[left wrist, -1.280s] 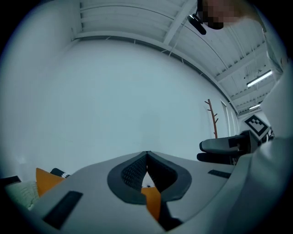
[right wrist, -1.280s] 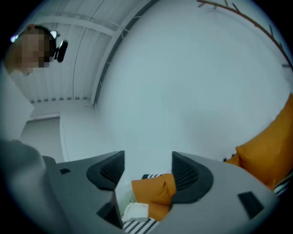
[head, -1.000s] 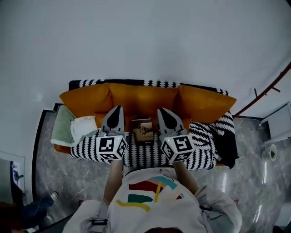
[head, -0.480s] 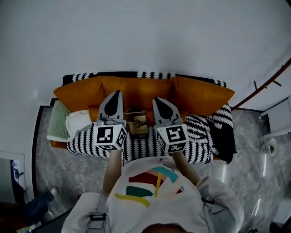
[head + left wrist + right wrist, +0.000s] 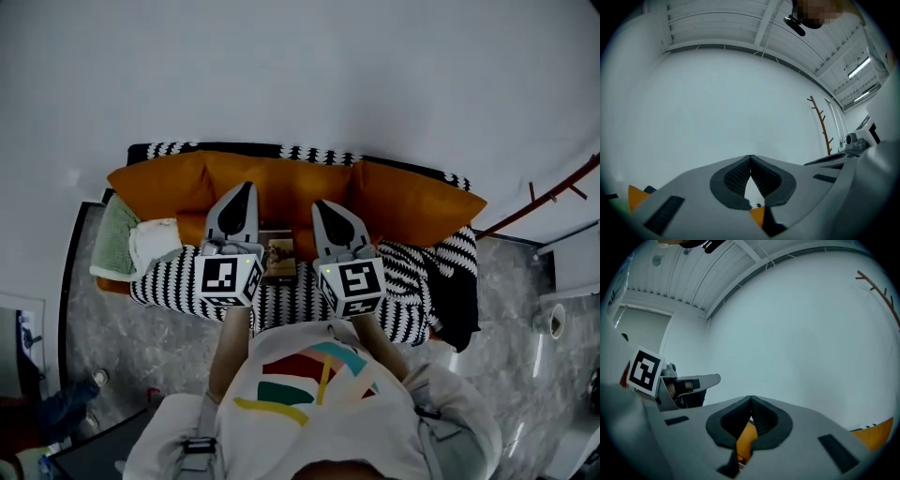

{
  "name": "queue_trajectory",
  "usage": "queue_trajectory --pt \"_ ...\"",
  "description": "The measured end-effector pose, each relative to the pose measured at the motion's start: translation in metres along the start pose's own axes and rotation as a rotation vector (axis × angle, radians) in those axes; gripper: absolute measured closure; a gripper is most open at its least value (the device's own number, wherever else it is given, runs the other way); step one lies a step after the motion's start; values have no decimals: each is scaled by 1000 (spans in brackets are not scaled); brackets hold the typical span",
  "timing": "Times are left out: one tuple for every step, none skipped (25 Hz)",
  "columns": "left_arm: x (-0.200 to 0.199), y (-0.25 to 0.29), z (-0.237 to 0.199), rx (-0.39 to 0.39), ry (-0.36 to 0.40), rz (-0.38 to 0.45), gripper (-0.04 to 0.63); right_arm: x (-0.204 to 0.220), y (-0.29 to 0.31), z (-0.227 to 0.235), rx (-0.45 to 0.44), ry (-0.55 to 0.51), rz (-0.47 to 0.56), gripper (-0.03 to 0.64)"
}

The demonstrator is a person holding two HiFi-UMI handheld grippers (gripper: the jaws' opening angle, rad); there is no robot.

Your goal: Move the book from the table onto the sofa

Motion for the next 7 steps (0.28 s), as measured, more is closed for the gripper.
queue_trajectory --pt "-1 1 1 -8 4 0 589 -1 1 3 -5 -7 3 604" --pt "-1 3 1 -15 6 0 589 -1 4 6 -7 -11 4 604" --pt "0 6 2 -20 6 -1 589 -1 6 10 -9 -11 4 604" --pt "0 7 3 -23 6 -3 589 0 8 13 -10 -7 5 604" --pt "2 9 4 -26 7 -6 589 1 9 17 -11 0 6 604" --pt "3 10 5 -29 8 -9 589 2 10 20 -12 6 7 604" --pt "5 11 6 -32 11 -12 589 3 11 23 -12 13 9 604"
Point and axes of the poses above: the fingertips, and each gripper's own axes: y forward along the fingers, z to its right, x out of its underside, the point moved 5 cm from there along -y, backward along the fingers, and after that the axes turned 13 degrees about -z, right-handed, at the moved point
